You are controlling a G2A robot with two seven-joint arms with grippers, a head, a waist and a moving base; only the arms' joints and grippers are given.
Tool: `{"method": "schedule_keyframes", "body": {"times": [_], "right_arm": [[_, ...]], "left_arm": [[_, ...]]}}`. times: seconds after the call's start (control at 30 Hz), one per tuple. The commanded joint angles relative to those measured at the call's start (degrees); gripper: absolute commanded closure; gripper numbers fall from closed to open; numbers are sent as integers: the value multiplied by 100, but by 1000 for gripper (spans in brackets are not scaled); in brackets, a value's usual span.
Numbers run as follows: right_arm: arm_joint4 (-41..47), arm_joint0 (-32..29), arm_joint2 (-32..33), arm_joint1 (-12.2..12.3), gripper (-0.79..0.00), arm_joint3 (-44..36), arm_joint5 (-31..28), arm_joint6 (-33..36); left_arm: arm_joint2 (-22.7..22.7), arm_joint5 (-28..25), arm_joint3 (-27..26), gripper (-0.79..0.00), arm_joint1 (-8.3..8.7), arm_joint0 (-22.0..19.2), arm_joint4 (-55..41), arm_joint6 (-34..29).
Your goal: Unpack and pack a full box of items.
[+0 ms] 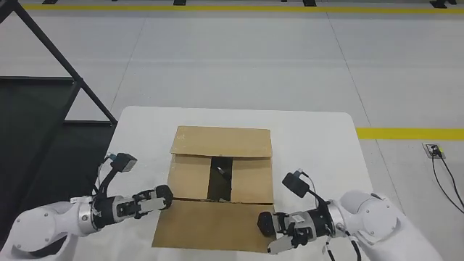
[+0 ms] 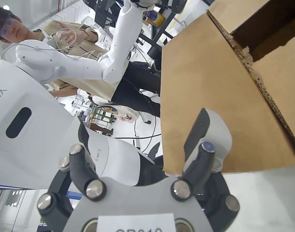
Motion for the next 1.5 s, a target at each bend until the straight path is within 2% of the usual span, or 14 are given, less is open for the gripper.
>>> {"method": "schedule_keyframes", "body": {"times": [0.0, 0.2, 0.37, 0.7, 0.83, 1.0, 1.23, 1.47], "right_arm": [[54, 62, -116, 46, -785, 144, -57, -57], [509, 281, -368, 133, -785, 475, -113, -114], [1449, 367, -292, 179, -785, 685, -140, -142], [1466, 371, -286, 180, -785, 665, -96, -156], [1587, 421, -370, 115, -785, 496, 318, -570], [1913, 711, -471, -20, -785, 798, 857, -1205], [1360, 1206, -786, -215, -785, 1249, 1553, -1989], [939, 1391, -974, -359, -785, 1413, 1974, -2567]], "left_arm": [[35, -15, 17, -785, 18, 14, 26, -136], [197, 13, 74, -785, 55, 13, 163, -238], [342, 36, 182, -785, 76, -46, 247, -216], [395, 111, 311, -785, 105, -109, 224, -86], [395, 111, 311, -785, 105, -109, 224, -86], [395, 111, 311, -785, 105, -109, 224, -86], [395, 111, 311, -785, 105, -109, 224, -86], [395, 111, 311, -785, 105, -109, 224, -86]]}}
